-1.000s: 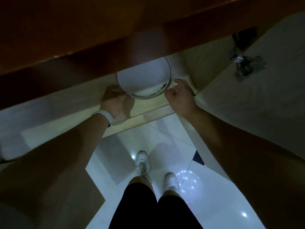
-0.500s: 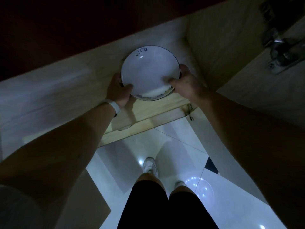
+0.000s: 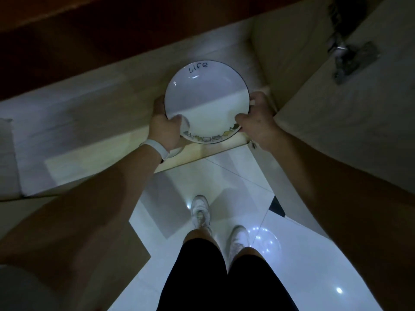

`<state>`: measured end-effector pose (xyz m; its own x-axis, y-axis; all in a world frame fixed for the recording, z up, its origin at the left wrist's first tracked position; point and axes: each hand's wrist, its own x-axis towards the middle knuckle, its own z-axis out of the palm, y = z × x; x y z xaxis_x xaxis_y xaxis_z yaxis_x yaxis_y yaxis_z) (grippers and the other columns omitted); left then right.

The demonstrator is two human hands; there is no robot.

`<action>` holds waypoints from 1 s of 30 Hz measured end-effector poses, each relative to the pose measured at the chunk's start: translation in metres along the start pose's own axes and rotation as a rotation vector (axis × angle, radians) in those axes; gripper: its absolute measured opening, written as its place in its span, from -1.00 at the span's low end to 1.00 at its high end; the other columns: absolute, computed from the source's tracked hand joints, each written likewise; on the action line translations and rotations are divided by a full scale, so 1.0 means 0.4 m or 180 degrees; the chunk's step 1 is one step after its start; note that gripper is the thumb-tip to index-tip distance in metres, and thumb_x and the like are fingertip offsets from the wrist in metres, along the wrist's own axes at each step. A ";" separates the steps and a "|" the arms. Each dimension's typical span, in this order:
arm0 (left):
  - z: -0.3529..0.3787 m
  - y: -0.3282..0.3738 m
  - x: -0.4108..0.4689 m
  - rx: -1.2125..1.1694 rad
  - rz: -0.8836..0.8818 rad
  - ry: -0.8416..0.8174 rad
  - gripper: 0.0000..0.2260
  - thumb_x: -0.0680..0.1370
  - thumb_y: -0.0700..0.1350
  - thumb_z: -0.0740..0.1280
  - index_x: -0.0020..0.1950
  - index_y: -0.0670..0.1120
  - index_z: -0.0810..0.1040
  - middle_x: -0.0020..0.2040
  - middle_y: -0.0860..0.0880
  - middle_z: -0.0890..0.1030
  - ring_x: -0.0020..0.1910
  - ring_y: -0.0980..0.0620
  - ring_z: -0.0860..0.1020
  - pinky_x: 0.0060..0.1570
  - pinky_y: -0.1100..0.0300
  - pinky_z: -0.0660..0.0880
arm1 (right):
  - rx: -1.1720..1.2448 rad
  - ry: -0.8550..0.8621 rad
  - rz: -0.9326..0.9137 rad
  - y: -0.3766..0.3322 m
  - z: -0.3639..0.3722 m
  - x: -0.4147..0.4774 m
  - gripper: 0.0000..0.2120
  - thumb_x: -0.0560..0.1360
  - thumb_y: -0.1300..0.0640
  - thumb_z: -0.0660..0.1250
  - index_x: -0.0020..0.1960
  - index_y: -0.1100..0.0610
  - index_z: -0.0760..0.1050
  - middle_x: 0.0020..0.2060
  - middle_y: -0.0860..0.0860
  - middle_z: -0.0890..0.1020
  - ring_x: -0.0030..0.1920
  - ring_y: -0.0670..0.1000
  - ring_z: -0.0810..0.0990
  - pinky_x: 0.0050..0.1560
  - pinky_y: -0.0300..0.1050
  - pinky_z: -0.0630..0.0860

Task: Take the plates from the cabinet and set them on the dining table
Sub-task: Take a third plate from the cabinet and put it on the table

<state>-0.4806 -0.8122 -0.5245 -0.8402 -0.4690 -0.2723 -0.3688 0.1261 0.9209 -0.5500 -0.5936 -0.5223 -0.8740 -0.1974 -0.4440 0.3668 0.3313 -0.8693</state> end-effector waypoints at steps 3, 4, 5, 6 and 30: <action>-0.024 0.021 -0.072 -0.0023 -0.0061 -0.0011 -0.61 0.52 -0.37 0.24 0.31 -0.11 0.38 0.17 -0.11 0.56 0.11 -0.06 0.55 0.03 0.10 0.56 | 0.0027 0.0047 0.0005 -0.013 -0.013 -0.082 -0.59 0.43 0.38 0.28 0.16 0.09 0.22 -0.06 0.00 0.52 -0.28 -0.18 0.65 -0.42 -0.22 0.57; -0.031 0.030 -0.101 -0.0088 -0.0120 0.0016 -0.60 0.52 -0.35 0.24 0.34 -0.10 0.38 0.14 -0.07 0.57 0.07 -0.01 0.56 -0.05 0.16 0.58 | 0.0051 0.0054 -0.0009 -0.019 -0.019 -0.112 -0.60 0.43 0.39 0.27 0.15 0.10 0.22 -0.08 -0.02 0.52 -0.29 -0.18 0.65 -0.41 -0.21 0.58; -0.038 0.041 -0.129 -0.0216 -0.0187 0.0034 -0.59 0.53 -0.35 0.24 0.34 -0.07 0.38 0.11 -0.03 0.57 0.03 0.02 0.57 -0.13 0.20 0.58 | 0.0080 0.0049 -0.0019 -0.025 -0.024 -0.142 -0.60 0.43 0.40 0.26 0.15 0.10 0.22 -0.09 -0.02 0.53 -0.27 -0.14 0.64 -0.37 -0.19 0.60; -0.042 0.051 -0.159 -0.0311 -0.0240 0.0056 -0.60 0.53 -0.35 0.23 0.32 -0.04 0.38 0.11 -0.02 0.57 0.03 0.02 0.57 -0.15 0.18 0.59 | 0.0102 0.0037 -0.0036 -0.034 -0.030 -0.172 -0.59 0.43 0.41 0.26 0.15 0.09 0.22 -0.08 -0.03 0.53 -0.21 -0.12 0.62 -0.32 -0.19 0.60; -0.114 0.480 -0.731 -0.1203 0.0325 -0.0077 -0.54 0.53 -0.41 0.23 0.35 -0.02 0.38 0.15 0.08 0.59 0.09 0.12 0.59 -0.02 0.10 0.59 | 0.0682 -0.0002 -0.0704 -0.351 -0.269 -0.810 -0.41 0.42 0.39 0.31 0.33 -0.08 0.31 0.11 -0.24 0.56 0.05 -0.24 0.58 -0.15 -0.24 0.60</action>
<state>-0.2878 -0.6907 -0.2553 -0.8758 -0.4493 -0.1762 -0.1141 -0.1619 0.9802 -0.3525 -0.4769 -0.2329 -0.9399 -0.2436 -0.2390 0.2266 0.0783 -0.9708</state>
